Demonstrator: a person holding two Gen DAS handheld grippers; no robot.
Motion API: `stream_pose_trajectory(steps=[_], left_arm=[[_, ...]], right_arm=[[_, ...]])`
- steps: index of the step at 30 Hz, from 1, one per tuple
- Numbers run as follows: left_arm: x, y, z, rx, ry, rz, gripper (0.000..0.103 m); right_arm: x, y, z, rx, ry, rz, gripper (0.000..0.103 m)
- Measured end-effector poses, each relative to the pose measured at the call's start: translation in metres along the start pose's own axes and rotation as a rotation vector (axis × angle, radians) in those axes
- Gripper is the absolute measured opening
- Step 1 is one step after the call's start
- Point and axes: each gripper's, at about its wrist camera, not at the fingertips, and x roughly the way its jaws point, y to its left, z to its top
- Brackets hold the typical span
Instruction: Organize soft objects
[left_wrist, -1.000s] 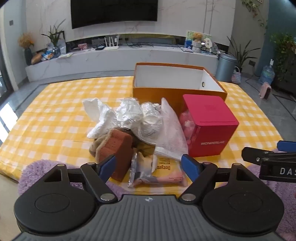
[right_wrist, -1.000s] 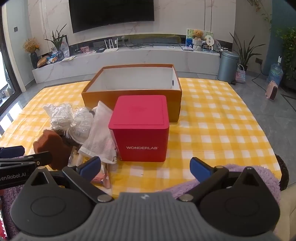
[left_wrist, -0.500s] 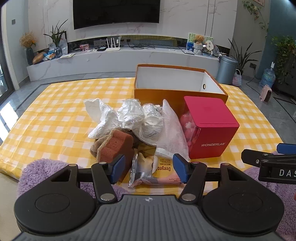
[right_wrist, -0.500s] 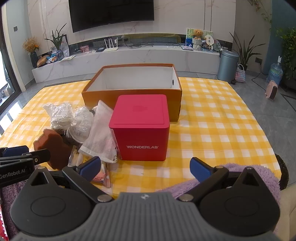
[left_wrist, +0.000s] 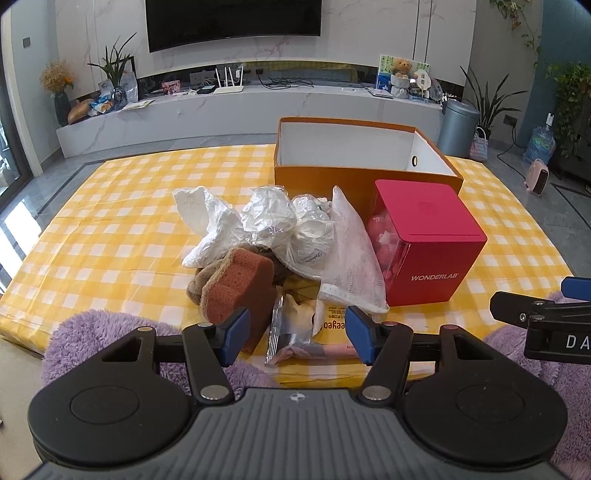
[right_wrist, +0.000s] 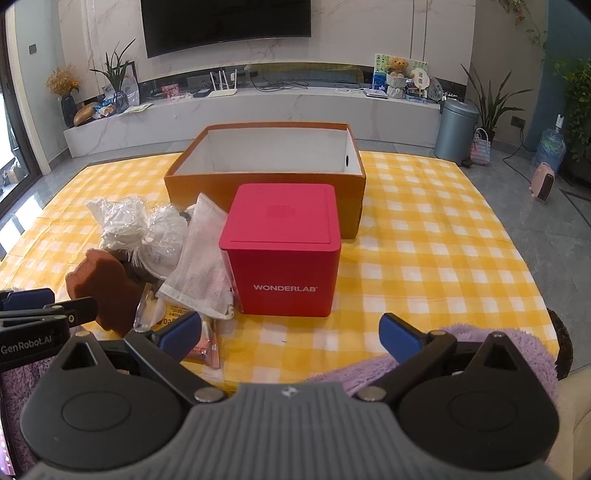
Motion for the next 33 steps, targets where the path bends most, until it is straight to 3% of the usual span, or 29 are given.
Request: stream_pose_trajectory(steps=[33], left_arm=[[-0.0032,-0.0028,-0.0017,0.017,-0.009,0.002,0.071]], right_arm=[[0.0019,-0.004,-0.0032,0.015,0.021,0.005,0.1]])
